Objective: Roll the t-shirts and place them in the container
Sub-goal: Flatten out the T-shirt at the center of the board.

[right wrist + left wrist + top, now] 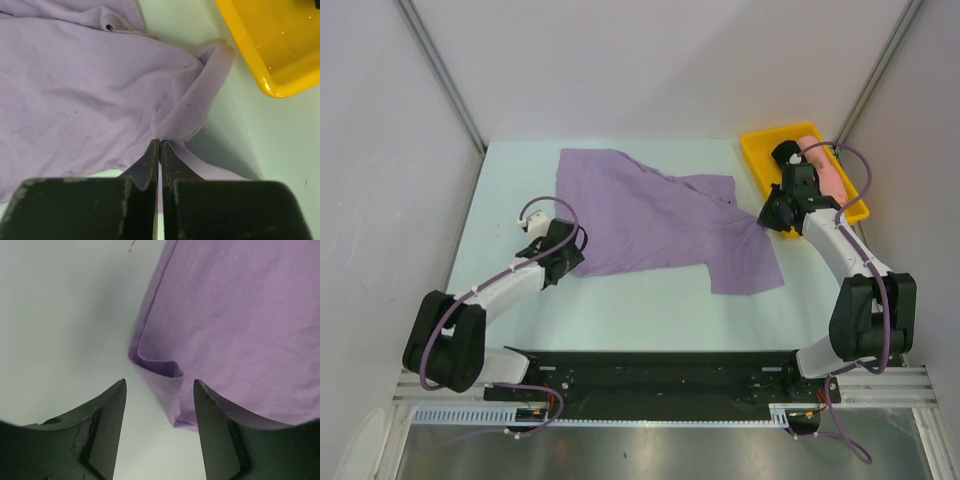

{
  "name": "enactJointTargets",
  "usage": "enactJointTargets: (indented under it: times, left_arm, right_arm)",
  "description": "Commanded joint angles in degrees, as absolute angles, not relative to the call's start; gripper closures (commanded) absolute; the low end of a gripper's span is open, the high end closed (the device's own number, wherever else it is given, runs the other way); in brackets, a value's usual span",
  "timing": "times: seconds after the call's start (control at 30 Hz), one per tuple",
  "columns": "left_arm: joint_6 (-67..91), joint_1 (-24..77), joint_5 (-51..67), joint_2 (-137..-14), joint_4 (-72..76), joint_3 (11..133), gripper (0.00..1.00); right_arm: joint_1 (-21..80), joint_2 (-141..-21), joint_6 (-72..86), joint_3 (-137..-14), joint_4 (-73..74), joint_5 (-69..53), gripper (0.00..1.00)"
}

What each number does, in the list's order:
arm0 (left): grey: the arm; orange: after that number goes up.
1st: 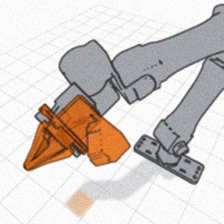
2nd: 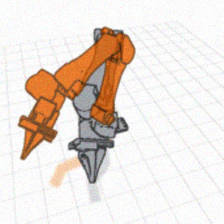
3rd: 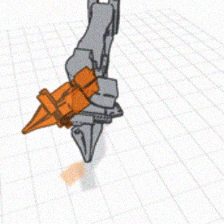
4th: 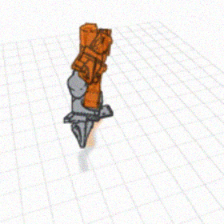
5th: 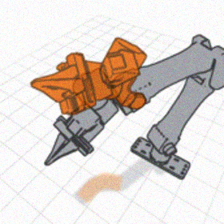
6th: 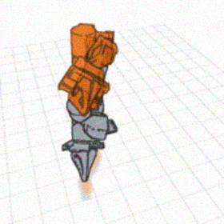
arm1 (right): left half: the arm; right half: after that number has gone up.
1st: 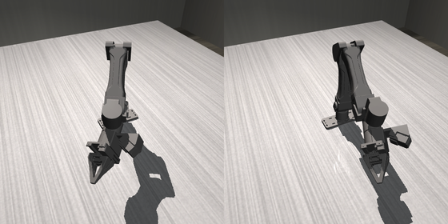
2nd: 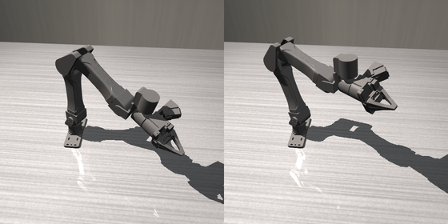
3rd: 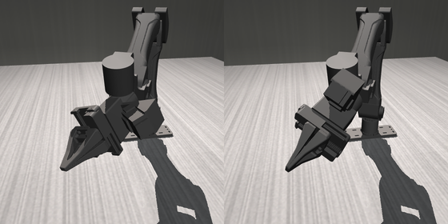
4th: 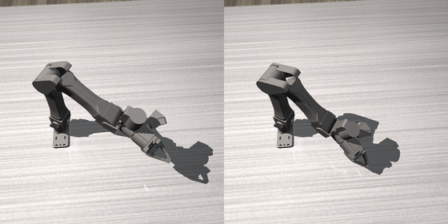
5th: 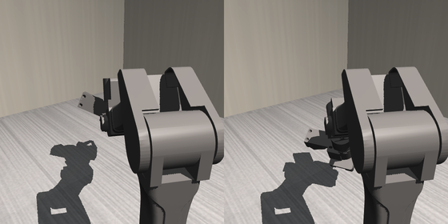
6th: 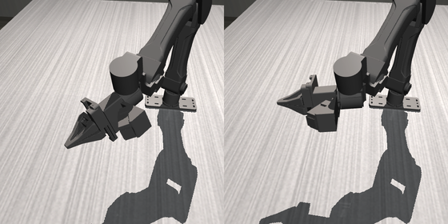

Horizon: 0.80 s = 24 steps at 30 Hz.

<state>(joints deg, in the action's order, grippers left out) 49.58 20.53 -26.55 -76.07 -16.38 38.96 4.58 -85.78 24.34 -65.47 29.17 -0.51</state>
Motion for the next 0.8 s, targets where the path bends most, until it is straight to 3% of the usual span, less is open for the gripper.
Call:
enactJointTargets:
  times: [0.0,0.2,0.4,0.5,0.67,0.77]
  left_arm:
    - [52.73,21.97,-31.38,-79.09,-19.51,42.45,0.39]
    - [53.08,22.5,-31.9,-80.6,-19.86,43.42,0.4]
    - [55.02,22.5,-32.08,-80.69,-19.6,41.14,0.51]
    - [55.63,22.5,-32.96,-79.54,-19.51,39.47,0.64]
    - [56.6,22.41,-36.12,-75.07,-24.33,37.53,1.0]
    - [57.56,21.02,-39.63,-68.75,-27.14,34.64,1.0]
  right_arm:
    - [4.48,-85.69,24.35,-65.13,26.54,-2.11,1.0]
    - [4.48,-85.43,24.34,-64.86,26.11,-2.37,1.0]
    - [4.31,-85.25,24.35,-63.9,25.66,-2.81,1.0]
    - [4.31,-84.11,24.26,-62.94,25.84,-2.64,1.0]
    - [5.53,-80.61,24.08,-60.21,26.89,-1.67,1.0]
    - [6.24,-78.06,24.61,-56.96,28.12,-1.93,1.0]
